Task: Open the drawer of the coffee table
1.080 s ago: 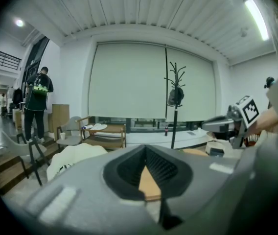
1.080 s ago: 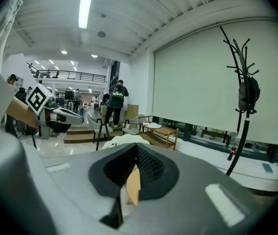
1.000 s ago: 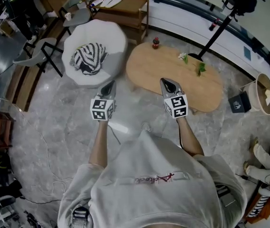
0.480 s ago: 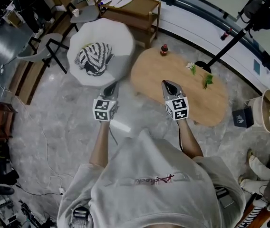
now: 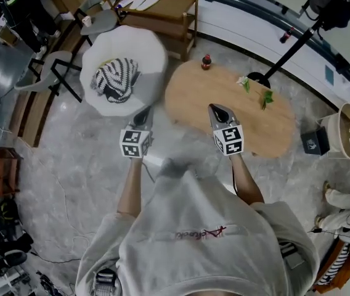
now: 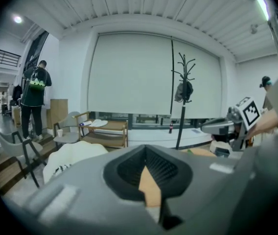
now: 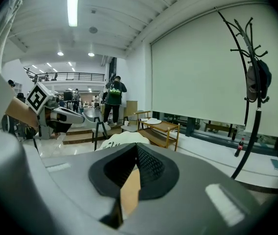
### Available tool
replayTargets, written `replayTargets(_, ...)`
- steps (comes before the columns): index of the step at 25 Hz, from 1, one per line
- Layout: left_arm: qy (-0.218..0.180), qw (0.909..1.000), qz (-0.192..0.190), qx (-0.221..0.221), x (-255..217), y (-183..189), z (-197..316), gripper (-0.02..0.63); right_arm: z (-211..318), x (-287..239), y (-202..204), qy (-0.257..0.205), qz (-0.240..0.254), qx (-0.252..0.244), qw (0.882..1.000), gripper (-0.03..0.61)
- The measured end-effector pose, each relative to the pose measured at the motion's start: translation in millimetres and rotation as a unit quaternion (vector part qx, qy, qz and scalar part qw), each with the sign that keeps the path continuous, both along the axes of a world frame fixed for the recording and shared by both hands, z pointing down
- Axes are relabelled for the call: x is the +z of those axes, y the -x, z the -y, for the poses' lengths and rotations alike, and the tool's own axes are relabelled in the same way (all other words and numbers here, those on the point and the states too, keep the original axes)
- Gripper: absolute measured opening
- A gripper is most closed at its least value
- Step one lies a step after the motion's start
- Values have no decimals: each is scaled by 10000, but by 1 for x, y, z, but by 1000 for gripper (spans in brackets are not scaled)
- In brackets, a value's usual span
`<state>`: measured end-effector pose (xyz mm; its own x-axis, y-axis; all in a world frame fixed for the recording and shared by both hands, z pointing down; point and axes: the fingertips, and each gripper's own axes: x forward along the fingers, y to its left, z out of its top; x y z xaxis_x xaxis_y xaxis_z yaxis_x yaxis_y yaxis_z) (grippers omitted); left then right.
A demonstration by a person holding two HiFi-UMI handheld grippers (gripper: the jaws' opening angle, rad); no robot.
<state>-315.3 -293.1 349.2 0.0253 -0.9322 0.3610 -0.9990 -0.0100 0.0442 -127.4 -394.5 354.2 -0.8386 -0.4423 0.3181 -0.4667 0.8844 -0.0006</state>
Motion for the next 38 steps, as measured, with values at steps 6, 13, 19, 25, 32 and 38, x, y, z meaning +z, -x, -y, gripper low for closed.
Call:
replayTargets(6,27,9977,-71,667,9,-6,39,-2,14,6,-16,24,-112,640,9979,6)
replayTargets(13,61,9891,-166,1460,15,-4,75,-2,18,12,-24,109,-289,1342,9905,6)
replayTargets(19,155,9801,-343,1948,35,9,85,-2,3,26,-22,229,-467,1898,9805,6)
replayTargets(25,274,9700,-441,2373,55,18,85,-2,-19,39,-18,352,-684,2276,9707,6)
replayTargets(32,617,9640,-593,2518,93,27,70,-2,-44,59,-28,581,-929,2501,9620,6)
replayTargets(38,806,9621,-702,2508,116,30,63,-2,-48,78,-26,768,-1012,2518,9594,6)
